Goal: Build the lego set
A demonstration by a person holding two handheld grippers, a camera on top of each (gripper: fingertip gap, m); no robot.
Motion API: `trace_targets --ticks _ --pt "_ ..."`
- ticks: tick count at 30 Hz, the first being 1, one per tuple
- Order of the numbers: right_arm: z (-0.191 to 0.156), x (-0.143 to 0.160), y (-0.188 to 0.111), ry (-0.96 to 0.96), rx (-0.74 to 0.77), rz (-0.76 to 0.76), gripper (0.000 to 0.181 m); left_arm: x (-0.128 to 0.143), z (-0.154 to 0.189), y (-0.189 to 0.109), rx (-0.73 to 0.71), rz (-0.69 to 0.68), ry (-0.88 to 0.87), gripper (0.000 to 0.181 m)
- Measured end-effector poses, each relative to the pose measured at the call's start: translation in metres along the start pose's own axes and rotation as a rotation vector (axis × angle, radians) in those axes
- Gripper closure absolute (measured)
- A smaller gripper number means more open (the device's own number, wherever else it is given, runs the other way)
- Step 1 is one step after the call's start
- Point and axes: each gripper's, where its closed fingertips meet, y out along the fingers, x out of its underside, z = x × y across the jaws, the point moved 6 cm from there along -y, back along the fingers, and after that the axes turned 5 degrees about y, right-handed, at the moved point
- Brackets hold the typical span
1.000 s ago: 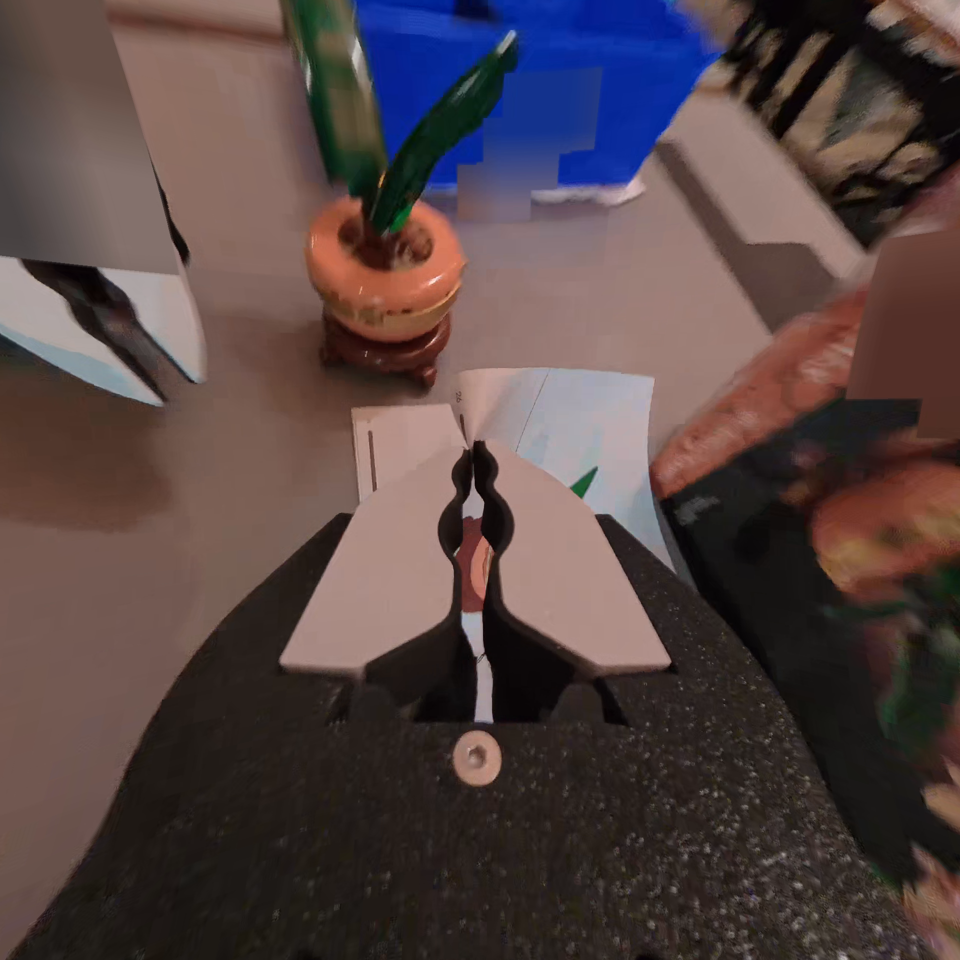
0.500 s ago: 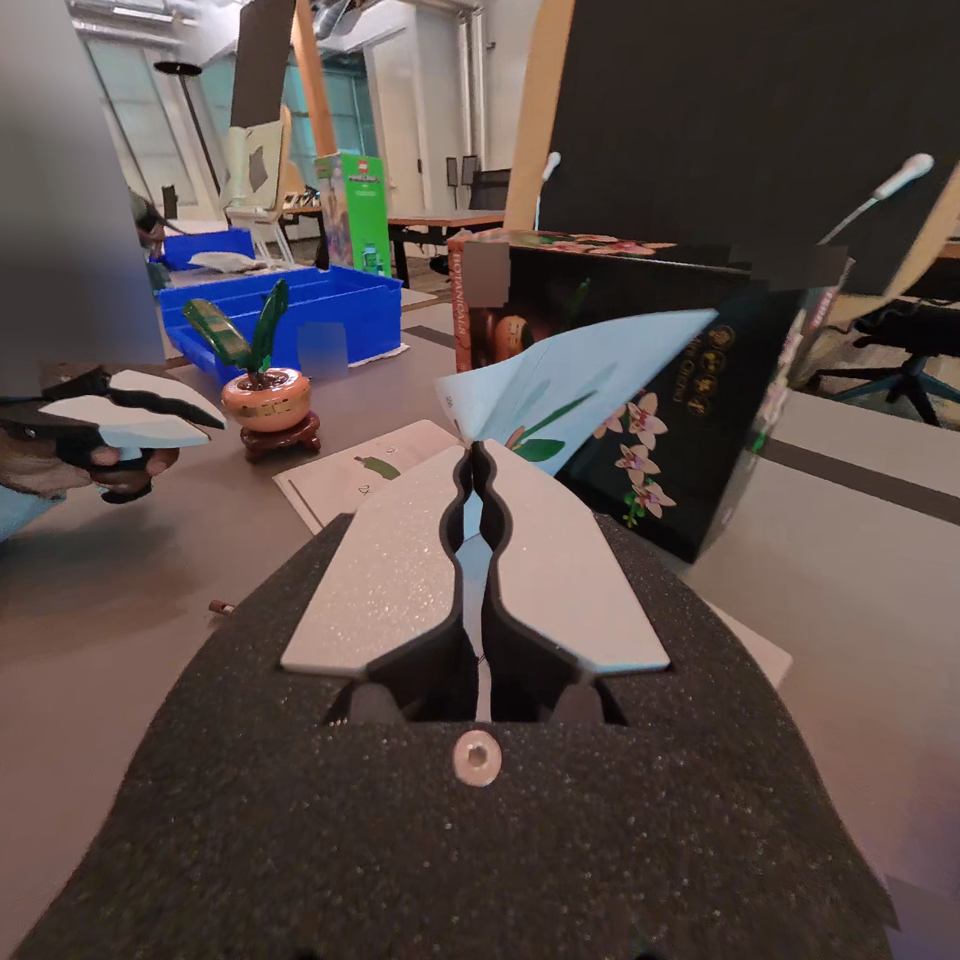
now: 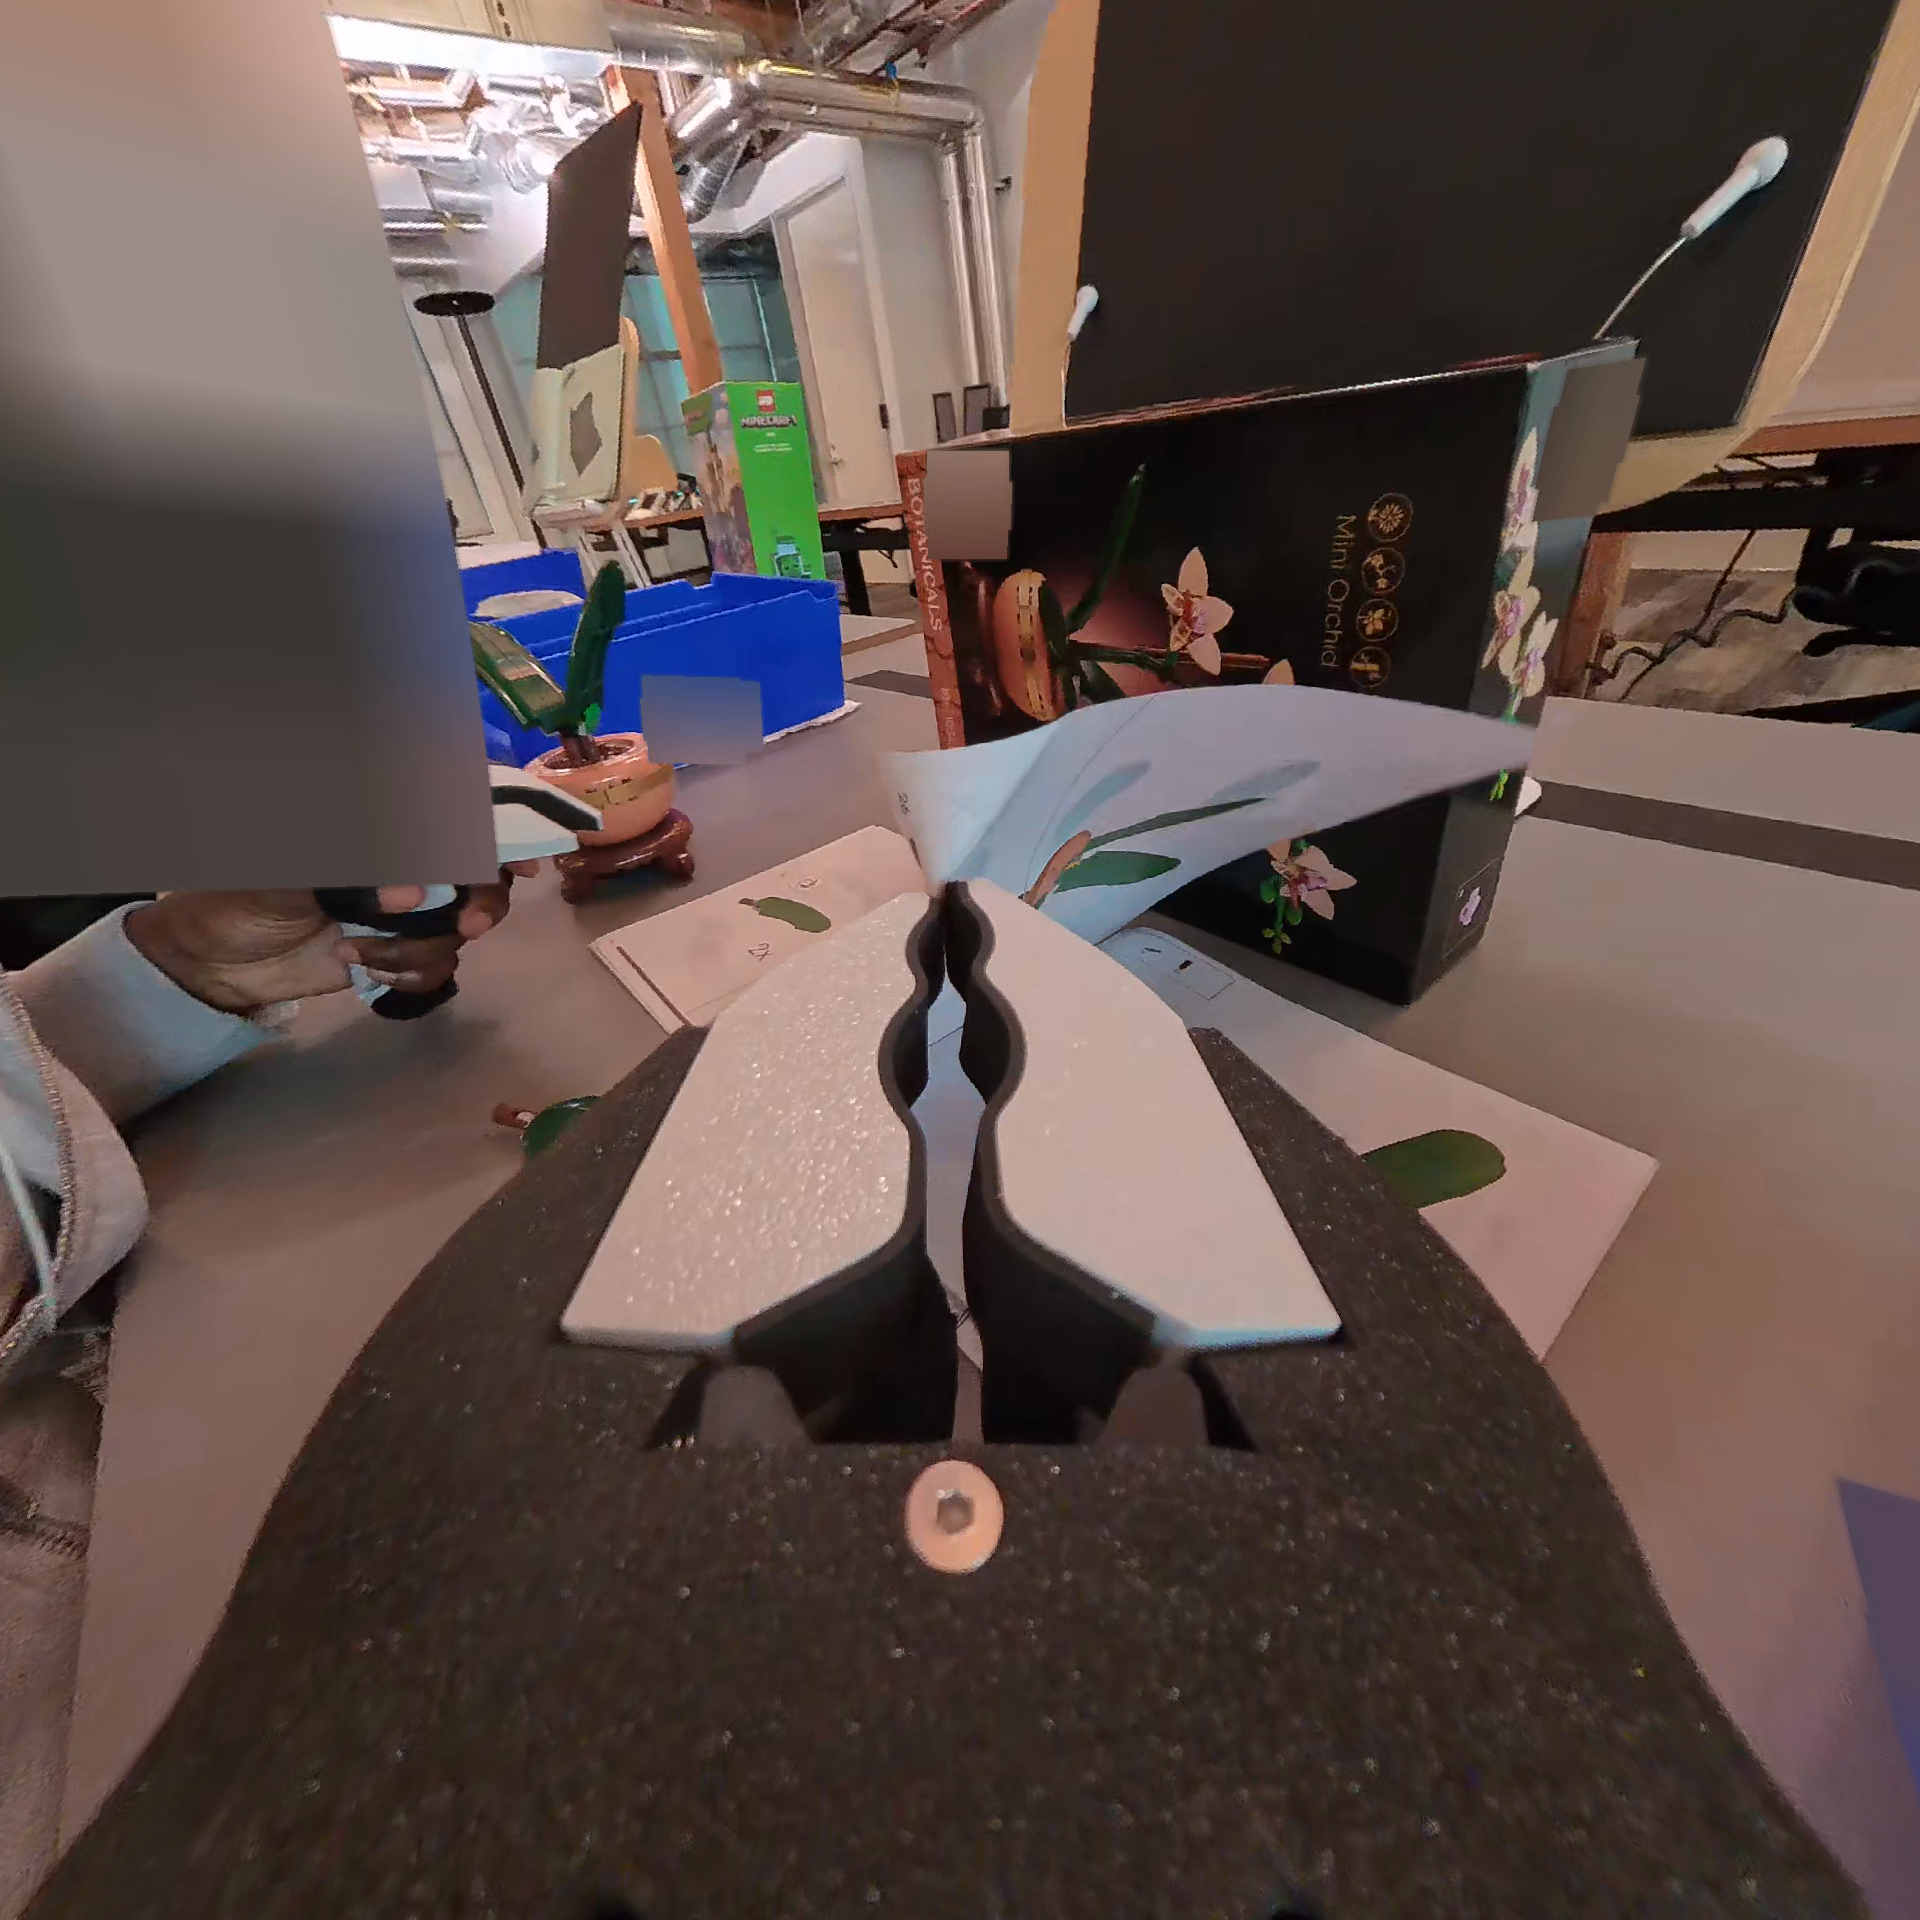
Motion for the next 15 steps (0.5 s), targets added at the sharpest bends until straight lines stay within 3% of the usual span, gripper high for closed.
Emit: trace_targets --ticks 6,15 --pt "-0.006 0.009 0.001 -0.099 -0.103 -0.066 0.181 0.000 -0.001 -0.002 -0.008 0.037 0.003 0.168" --pt "0.001 0.009 0.000 -0.181 -0.114 -0.082 0.181 -0.001 -0.006 -0.005 -0.040 0.060 0.003 0.168"
